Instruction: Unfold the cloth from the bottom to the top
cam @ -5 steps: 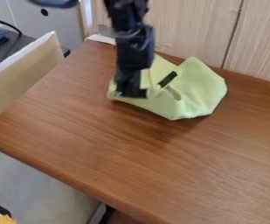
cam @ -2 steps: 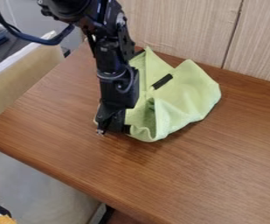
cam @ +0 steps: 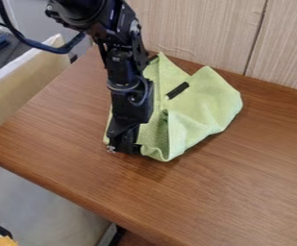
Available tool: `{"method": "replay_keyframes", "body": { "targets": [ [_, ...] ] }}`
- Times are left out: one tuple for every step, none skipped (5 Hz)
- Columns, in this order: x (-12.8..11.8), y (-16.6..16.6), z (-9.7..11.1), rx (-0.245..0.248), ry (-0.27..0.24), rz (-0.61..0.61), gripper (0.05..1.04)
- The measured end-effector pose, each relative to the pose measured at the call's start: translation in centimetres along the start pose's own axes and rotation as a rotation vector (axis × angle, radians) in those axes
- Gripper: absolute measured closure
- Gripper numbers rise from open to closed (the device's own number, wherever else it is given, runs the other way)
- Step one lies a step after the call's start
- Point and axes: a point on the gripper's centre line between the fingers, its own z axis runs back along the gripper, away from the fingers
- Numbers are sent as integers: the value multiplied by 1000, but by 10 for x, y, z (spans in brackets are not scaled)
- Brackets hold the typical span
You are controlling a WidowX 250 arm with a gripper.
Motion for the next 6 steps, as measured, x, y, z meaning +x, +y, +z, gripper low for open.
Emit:
{"method": "replay_keyframes", "body": {
  "targets": [
    [0, 1, -1, -9, 5, 2, 264],
    [1, 1, 1, -12, 56, -2, 77],
    [1, 1, 3, -7, 77, -3, 79],
    [13, 6, 19, 44, 66, -32, 83],
    [21, 7, 38, 94, 53, -28, 83],
    [29, 9, 53, 130, -4, 1, 83]
  ]
}}
